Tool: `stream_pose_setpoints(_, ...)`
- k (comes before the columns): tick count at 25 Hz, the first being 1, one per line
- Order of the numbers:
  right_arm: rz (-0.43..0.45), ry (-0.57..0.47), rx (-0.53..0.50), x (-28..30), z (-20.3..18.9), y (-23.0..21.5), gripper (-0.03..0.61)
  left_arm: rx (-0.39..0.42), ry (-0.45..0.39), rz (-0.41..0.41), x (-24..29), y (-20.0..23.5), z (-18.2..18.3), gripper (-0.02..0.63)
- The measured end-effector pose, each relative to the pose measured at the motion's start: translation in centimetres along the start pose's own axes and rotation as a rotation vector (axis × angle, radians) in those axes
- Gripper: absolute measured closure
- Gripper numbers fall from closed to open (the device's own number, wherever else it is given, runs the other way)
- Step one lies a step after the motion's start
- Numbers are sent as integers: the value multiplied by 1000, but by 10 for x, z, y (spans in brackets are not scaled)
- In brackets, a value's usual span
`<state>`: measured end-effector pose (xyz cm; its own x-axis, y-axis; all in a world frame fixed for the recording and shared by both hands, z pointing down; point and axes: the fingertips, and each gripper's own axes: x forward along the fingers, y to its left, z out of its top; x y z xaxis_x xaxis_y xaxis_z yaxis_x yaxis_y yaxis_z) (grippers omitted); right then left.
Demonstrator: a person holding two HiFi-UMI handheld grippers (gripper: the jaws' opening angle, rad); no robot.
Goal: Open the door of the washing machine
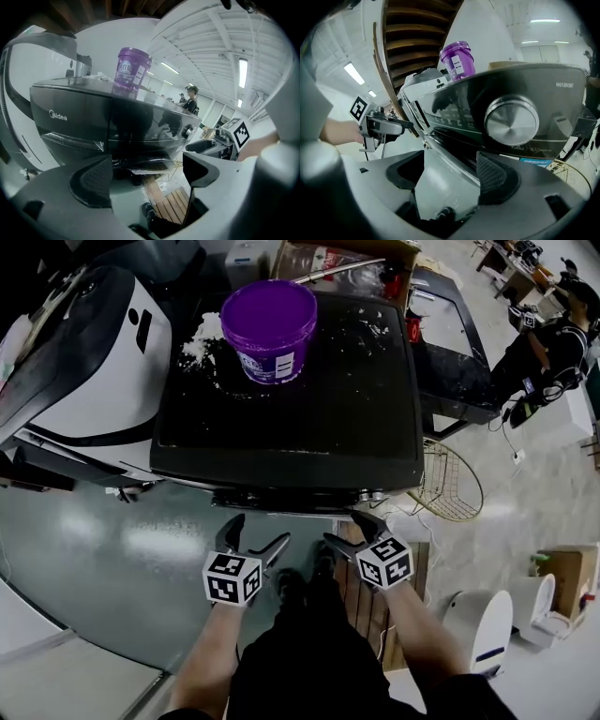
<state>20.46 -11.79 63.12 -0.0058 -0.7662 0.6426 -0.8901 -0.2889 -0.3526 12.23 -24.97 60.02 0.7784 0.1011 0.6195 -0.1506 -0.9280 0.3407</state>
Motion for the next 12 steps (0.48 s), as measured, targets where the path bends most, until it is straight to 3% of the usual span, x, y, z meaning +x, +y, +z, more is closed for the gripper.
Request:
stream_pose_setpoints(7,-21,89,16,30,-34,-29,218,-11,38,22,27,13,-12,121)
stream_pose_setpoints(12,-82,155,-34,47,-51,-50,230,-16,79,47,36,23,-22,121)
